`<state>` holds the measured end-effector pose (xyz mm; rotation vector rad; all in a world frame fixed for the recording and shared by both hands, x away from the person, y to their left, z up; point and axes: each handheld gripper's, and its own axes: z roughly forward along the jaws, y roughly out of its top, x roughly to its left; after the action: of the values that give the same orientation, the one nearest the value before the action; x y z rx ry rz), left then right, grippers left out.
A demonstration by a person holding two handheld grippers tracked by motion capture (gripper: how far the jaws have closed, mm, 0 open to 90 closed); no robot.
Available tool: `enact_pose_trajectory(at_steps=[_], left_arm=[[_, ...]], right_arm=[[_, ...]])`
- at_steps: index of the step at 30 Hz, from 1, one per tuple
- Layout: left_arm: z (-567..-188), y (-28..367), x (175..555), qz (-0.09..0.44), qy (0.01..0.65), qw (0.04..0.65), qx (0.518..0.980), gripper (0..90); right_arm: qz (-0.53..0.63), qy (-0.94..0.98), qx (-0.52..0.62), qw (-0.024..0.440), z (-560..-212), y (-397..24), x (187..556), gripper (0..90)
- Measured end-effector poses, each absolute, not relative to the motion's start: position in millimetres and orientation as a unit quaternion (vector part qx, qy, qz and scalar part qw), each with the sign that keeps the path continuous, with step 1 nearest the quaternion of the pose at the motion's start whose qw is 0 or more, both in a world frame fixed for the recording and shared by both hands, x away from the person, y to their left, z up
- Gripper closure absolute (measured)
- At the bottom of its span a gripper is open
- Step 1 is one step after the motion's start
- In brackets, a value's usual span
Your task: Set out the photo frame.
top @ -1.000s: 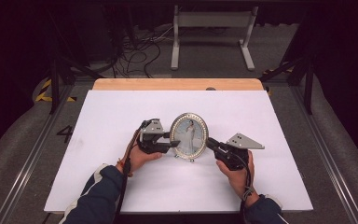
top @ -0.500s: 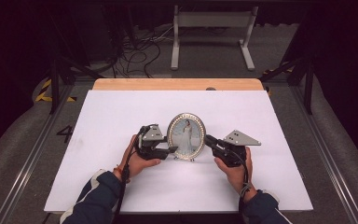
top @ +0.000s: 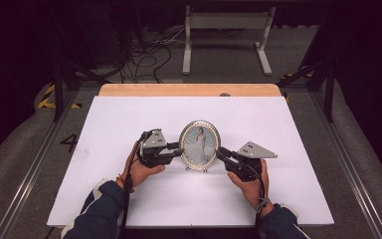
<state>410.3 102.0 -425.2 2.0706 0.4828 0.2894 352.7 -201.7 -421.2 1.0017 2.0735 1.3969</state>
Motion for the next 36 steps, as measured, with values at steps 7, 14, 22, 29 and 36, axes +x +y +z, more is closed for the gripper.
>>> enact_pose_trajectory(at_steps=[7, 14, 22, 29, 36], left_arm=[[-425.1, 101.7, 410.1, 0.118, 0.199, 0.476, 0.848, 73.5], [-426.0, 102.8, 408.1, 0.119, 0.199, 0.471, 0.851, 73.8], [-428.5, 98.9, 404.7, 0.128, 0.191, 0.455, 0.861, 76.5], [-429.4, 99.5, 404.8, 0.123, 0.192, 0.455, 0.861, 76.2], [-427.2, 101.3, 404.2, 0.135, 0.194, 0.462, 0.855, 73.8]], right_arm=[[0.503, 0.751, 0.36, 0.232, -421.7, -199.9, 352.7, 78.1], [0.503, 0.752, 0.356, 0.235, -421.3, -199.7, 354.5, 79.3], [0.505, 0.749, 0.361, 0.231, -421.7, -201.6, 359.1, 77.8], [0.504, 0.752, 0.356, 0.232, -421.5, -200.9, 359.1, 76.9], [0.491, 0.762, 0.344, 0.245, -420.8, -200.2, 357.4, 75.6]])
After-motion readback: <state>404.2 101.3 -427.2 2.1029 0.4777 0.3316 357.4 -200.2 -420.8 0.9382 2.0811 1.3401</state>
